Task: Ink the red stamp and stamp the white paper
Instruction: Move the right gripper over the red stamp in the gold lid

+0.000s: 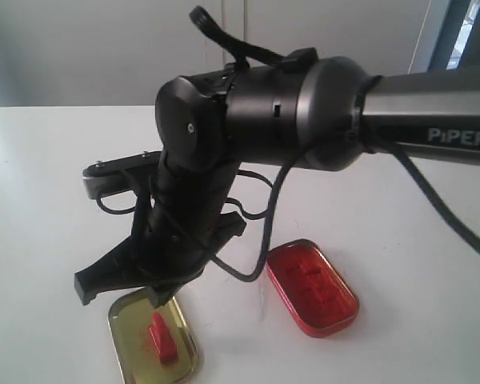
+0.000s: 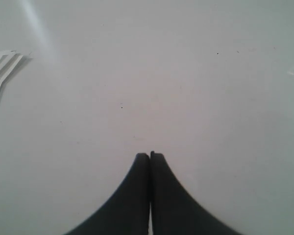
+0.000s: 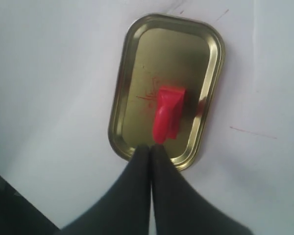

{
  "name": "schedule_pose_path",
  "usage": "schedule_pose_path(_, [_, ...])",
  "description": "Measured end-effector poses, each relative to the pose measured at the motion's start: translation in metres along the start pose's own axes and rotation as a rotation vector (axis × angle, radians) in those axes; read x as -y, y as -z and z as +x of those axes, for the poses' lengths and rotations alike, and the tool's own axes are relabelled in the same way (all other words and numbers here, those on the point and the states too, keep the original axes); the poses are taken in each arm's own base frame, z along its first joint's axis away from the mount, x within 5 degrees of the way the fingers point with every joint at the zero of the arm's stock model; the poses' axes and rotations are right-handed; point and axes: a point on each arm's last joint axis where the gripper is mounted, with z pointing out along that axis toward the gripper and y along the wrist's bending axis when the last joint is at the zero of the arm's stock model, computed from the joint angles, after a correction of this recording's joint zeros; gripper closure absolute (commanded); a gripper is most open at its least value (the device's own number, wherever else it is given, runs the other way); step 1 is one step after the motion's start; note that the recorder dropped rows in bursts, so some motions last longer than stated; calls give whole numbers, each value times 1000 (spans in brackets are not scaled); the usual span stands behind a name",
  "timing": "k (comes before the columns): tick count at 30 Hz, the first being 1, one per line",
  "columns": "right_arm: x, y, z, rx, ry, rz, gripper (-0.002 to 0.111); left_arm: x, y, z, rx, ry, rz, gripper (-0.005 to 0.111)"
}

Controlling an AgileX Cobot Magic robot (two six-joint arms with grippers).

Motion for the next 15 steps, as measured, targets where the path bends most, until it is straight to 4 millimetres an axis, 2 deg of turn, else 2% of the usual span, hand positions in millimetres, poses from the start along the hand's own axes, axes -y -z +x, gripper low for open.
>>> schedule_pose_path(5, [-3, -14, -2, -32, -29, 31, 108, 0, 0, 0, 0, 0, 0, 107])
schedule_pose_path(11, [3, -31, 0, -85, -69, 79, 108, 0, 0, 0, 0, 0, 0, 107])
schedule_pose_path(15, [4, -32, 0, -89, -89, 85, 108, 0, 0, 0, 0, 0, 0, 107])
